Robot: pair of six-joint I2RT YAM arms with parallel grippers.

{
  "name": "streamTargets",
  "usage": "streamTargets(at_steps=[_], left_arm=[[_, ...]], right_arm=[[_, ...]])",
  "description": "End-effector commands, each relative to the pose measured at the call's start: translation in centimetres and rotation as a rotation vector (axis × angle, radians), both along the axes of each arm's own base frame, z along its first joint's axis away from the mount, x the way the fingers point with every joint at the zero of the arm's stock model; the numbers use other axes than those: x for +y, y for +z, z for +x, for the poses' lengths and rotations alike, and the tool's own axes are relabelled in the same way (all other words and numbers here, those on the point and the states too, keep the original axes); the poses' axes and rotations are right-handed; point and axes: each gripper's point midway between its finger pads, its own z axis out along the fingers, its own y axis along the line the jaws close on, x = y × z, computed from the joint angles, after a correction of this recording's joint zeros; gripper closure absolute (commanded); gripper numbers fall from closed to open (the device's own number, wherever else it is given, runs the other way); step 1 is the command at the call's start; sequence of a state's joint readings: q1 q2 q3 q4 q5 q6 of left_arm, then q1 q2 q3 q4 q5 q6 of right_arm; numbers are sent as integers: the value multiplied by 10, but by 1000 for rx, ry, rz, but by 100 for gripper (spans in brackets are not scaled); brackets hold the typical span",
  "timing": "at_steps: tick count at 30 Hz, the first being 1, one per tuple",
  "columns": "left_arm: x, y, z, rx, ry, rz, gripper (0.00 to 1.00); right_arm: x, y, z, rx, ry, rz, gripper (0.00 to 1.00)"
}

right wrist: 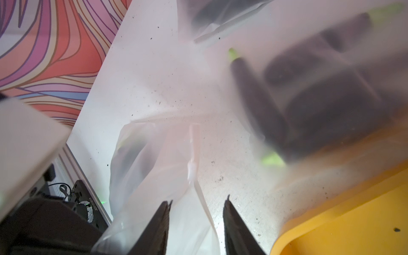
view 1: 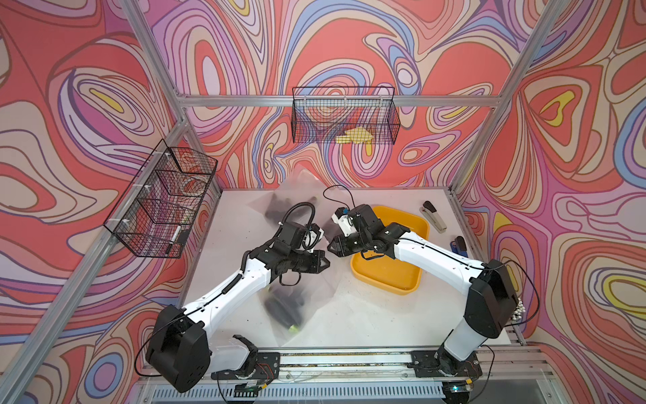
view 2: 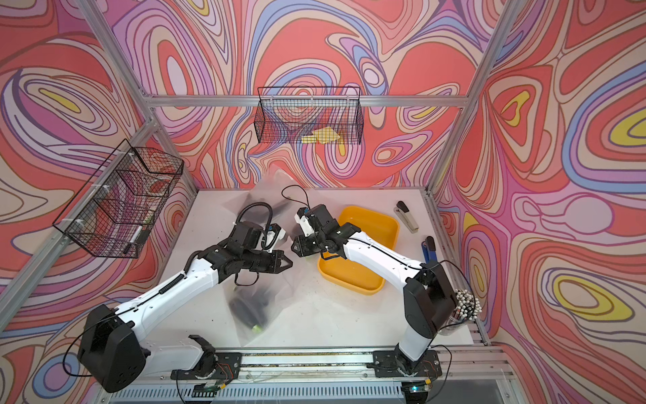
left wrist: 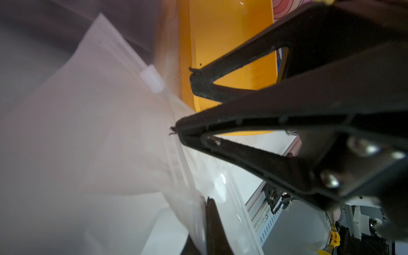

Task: Place the eggplant in a zip-top bag and seal the zipper
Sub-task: Zip the zipper on the zipper food storage bag.

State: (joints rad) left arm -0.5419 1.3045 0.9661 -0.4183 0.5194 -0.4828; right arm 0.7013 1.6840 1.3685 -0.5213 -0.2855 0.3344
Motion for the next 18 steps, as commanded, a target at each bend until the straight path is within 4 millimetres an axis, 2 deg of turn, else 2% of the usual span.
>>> streamTargets(at_steps=[1,4,5,7,9,11,16,18], left_arm=[[-2,13,2,-36,0,-16,100],[-3,17,1,-42,-9,-32,100],[-3,16,0,-41,-11,-32,100],[-2,15,1,-38,-4,-25,100],[-1,12,2,-34,0,-12,100],[-3,12,1,-33,-10,-21,100],[-5,21,0,-50,-16,-44,99],[-8,27,-2,-54,-34,-68,83]], right_arm=[[-5,-14,-7,27,21,-30,60],[-4,-13,-5,5,21,-17,73],[-2,-11,-4,-5,23,-6,74],[1,-6,-3,-8,29,6,72],[1,-1,-5,-15,38,19,66],[-1,0,-4,-31,31,12,66],[2,-8,-1,-36,55,1,85],[7,-10,0,-39,76,6,94]])
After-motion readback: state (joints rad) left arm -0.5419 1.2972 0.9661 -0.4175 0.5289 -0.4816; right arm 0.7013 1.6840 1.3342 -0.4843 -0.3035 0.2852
